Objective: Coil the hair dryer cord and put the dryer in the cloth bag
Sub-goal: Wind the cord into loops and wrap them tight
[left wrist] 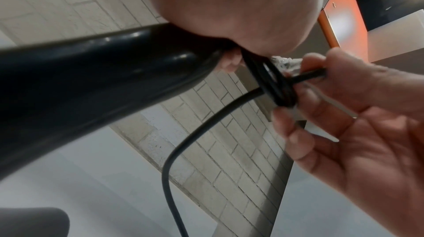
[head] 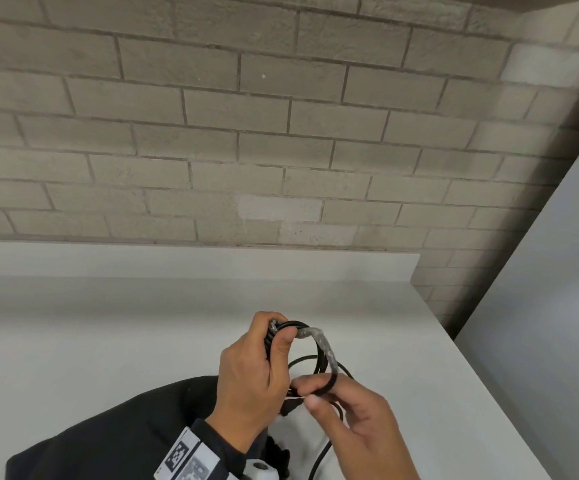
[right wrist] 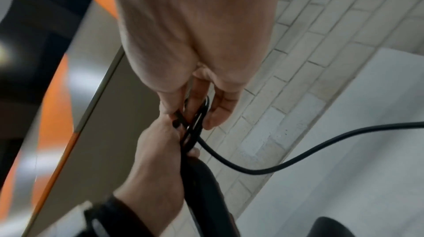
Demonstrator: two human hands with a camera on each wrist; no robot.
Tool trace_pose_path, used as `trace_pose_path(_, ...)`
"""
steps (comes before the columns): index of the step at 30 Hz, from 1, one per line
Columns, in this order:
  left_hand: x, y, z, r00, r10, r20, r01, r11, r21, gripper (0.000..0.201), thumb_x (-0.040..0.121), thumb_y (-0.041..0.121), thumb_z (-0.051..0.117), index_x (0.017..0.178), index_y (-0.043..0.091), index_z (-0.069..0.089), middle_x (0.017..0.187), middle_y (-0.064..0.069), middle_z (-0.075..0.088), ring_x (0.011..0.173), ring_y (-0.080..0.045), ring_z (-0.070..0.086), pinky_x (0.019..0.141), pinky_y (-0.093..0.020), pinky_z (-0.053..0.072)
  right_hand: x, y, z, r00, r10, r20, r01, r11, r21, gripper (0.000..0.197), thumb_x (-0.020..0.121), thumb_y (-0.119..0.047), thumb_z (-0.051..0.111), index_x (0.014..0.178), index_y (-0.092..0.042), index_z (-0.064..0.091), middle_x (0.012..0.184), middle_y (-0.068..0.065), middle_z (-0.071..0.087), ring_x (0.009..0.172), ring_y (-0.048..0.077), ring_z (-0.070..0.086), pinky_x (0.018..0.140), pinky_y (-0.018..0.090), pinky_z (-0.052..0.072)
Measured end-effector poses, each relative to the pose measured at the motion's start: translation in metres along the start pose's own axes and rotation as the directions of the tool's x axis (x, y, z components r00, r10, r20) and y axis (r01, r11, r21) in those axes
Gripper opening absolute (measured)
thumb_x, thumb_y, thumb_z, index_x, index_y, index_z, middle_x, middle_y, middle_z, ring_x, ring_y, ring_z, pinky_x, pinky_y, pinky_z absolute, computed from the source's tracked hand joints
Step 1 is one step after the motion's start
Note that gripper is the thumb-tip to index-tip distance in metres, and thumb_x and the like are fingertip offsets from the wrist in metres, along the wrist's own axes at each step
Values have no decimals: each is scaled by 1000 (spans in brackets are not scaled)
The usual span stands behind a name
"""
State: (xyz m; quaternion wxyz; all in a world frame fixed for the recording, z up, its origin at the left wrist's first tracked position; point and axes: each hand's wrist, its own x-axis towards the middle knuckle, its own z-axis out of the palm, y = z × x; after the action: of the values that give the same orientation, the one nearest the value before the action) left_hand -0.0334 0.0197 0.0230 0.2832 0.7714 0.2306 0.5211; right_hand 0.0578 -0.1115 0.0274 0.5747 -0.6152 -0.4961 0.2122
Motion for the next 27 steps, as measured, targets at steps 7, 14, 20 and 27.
trace_pose_path(7,7,-8,-10,999,-14,-39,15,999,33,35,99,61,29,94,34,50,61,21,52,44,1,40,46,-6,25,0,-16,-39,938,340,-62,-207,695,689,64,40,-56,91,68,-2,71,36,1,34,39,25,50,51,34,45)
trace_pose_path(14,6,-9,-10,997,-55,-50,53,997,-47,39,97,66,29,92,33,51,61,17,51,44,-5,41,47,-9,28,-15,7,-47,922,262,-284,-189,947,261,55,46,-47,93,88,-16,74,63,13,62,58,24,62,58,25,53)
trace_pose_path(20,4,-5,-8,998,-55,-17,54,998,-26,41,98,64,29,92,30,52,62,16,51,44,-5,42,47,-8,28,-22,4,0,772,-277,-571,142,952,-270,21,71,-15,77,77,-29,63,73,-4,61,62,16,56,58,23,45)
trace_pose_path(27,4,-2,-5,999,-44,3,44,999,-4,43,98,63,28,95,29,53,61,22,53,44,0,44,47,-6,27,1,16,52,976,165,-141,-193,957,-215,23,88,-37,63,104,-45,50,97,-28,64,95,-8,60,84,15,49)
